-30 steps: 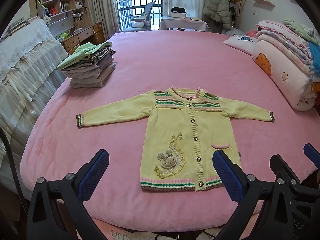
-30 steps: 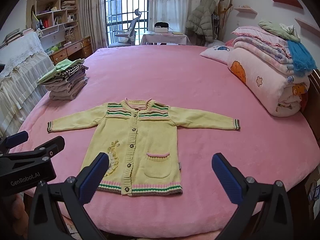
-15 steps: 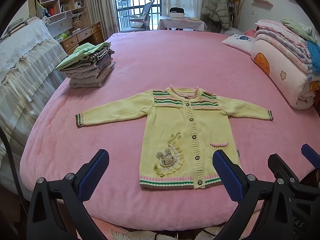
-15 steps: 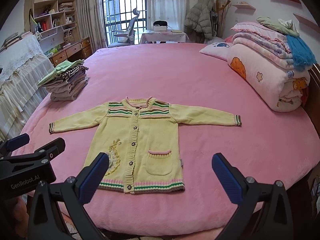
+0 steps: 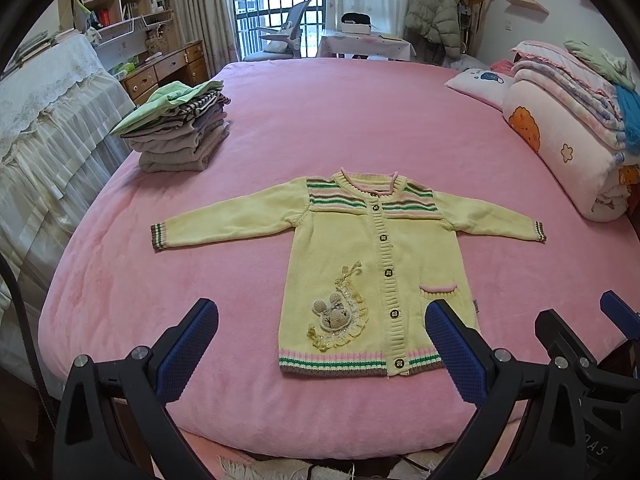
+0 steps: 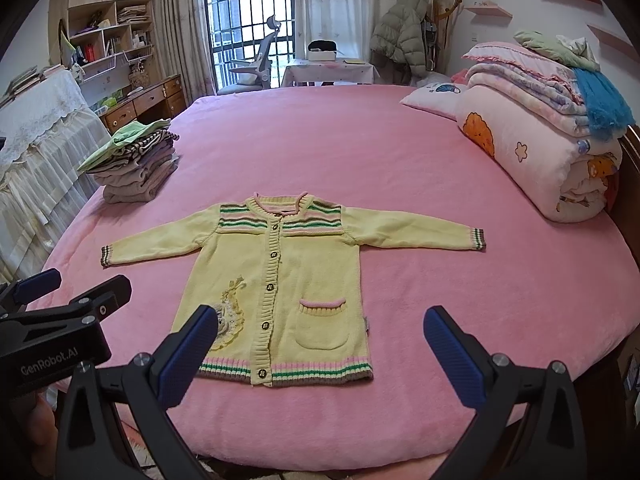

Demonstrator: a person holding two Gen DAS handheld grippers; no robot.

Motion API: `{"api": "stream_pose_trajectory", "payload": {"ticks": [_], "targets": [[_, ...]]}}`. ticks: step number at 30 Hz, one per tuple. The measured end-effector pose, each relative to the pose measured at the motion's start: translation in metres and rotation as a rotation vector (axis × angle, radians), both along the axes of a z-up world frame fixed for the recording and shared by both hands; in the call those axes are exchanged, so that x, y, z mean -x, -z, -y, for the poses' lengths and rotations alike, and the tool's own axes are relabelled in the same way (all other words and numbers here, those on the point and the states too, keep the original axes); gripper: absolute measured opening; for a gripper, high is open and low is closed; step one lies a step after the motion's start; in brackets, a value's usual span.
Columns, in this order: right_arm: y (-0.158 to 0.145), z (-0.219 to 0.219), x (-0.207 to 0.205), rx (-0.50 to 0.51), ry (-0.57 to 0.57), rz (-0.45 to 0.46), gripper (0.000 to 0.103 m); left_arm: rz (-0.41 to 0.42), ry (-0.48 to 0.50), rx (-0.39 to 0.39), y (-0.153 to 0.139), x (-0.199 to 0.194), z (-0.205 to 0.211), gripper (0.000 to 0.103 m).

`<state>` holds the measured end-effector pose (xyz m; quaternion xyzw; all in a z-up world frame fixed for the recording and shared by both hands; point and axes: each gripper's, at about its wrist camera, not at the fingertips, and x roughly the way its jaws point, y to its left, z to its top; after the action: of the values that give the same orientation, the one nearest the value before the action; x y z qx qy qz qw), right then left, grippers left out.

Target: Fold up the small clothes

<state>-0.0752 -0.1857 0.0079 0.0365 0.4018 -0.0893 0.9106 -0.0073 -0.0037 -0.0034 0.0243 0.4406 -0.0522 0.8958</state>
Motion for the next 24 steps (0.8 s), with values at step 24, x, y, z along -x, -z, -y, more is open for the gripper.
{"api": "stream_pose_trajectory", "payload": {"ticks": [24], "targets": [[0.003, -0.011, -0.011, -0.051, -0.002, -0.030, 0.091, 0.003, -0.002, 0.025, 0.002, -0.003, -0.023, 0.103]]}}
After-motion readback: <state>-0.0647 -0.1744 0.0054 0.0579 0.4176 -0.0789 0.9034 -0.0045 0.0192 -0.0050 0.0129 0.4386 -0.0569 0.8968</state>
